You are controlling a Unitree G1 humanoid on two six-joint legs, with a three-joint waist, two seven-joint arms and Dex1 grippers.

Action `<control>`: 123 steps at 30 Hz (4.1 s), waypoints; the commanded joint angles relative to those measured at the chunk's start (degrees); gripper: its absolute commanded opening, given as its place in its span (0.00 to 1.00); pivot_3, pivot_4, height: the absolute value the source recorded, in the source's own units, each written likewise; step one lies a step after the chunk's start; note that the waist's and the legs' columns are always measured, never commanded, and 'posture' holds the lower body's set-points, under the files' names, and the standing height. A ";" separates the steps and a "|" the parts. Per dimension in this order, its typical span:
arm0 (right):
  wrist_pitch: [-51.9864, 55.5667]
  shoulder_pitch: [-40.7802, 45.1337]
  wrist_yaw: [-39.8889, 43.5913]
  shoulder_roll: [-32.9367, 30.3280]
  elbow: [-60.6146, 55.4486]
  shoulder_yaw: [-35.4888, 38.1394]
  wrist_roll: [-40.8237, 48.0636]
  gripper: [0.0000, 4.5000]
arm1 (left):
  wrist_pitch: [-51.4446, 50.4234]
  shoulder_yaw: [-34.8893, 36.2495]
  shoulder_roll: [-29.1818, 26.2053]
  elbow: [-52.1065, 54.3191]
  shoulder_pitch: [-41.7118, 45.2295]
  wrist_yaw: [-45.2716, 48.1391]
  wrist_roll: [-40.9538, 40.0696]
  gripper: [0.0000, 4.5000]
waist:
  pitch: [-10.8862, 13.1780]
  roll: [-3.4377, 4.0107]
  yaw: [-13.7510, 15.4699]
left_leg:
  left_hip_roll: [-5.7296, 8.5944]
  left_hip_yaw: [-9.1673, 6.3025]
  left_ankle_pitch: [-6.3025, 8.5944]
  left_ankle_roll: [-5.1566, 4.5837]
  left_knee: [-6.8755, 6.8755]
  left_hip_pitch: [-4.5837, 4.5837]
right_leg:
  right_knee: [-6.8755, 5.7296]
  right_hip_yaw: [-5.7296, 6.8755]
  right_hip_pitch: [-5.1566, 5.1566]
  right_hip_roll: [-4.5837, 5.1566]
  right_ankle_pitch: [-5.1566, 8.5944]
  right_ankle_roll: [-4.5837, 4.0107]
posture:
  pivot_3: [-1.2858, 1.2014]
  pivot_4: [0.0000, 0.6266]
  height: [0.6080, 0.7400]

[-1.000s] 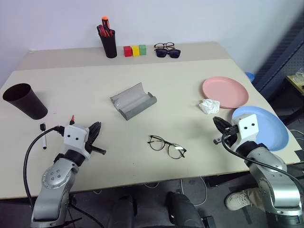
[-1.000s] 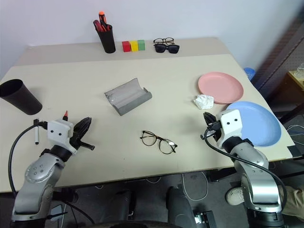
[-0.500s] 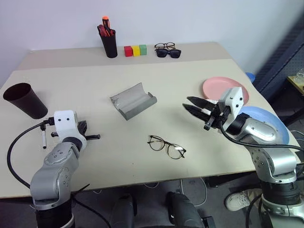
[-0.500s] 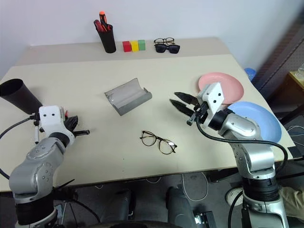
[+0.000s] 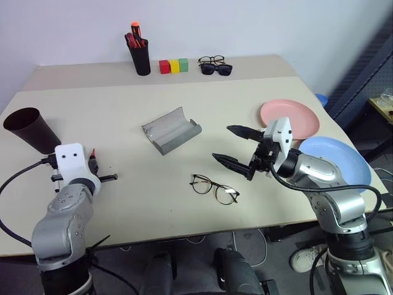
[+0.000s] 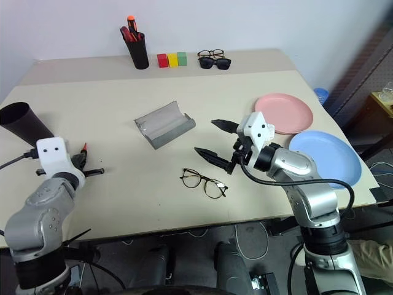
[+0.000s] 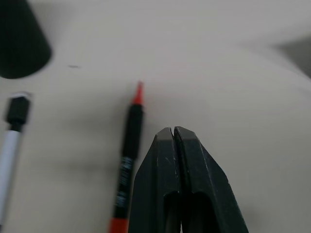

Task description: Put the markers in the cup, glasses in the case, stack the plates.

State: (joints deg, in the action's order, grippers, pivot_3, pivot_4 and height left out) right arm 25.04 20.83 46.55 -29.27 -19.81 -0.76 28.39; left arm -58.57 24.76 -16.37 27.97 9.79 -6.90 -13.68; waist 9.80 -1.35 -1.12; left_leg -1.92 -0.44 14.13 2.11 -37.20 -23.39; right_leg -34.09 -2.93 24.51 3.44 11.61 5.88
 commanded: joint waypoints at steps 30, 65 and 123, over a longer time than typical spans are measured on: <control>-8.35 2.59 2.68 1.67 6.30 -1.91 -4.59 1.00 | -23.49 4.12 -5.31 -6.37 14.24 3.11 3.27 0.98 | 0.05 -0.08 -0.01 | 0.01 -0.01 -0.02 0.02 0.03 0.01 | -0.07 0.00 0.00 -0.02 0.00 0.02 | 0.52 0.24 1.00; -12.60 2.70 15.48 1.83 9.95 -3.13 0.72 1.00 | -10.31 3.85 0.42 -5.30 10.91 0.30 8.32 0.01 | 0.09 -0.19 -1.29 | 0.01 -0.07 -0.03 0.05 0.04 0.15 | -0.20 -0.03 -0.05 -0.08 -0.01 0.02 | 0.52 0.24 1.00; -18.01 6.66 8.17 7.53 15.80 -3.40 -5.32 1.00 | 79.40 -16.18 -25.86 -98.84 48.59 -31.85 31.55 0.01 | 0.10 -0.22 0.40 | 0.00 0.03 -0.12 0.19 0.12 0.07 | -0.25 0.09 0.02 -0.06 -0.19 0.35 | 0.52 0.24 1.00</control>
State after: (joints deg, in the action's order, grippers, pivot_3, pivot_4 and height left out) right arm 7.19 27.23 55.23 -21.35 -1.20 -5.66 22.21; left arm 19.61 9.52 -40.60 -71.47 56.31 -38.26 18.01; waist 9.91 -1.56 -0.72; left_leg -1.92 -0.41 14.01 2.31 -37.08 -23.32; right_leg -34.34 -2.84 24.53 3.38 11.42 6.22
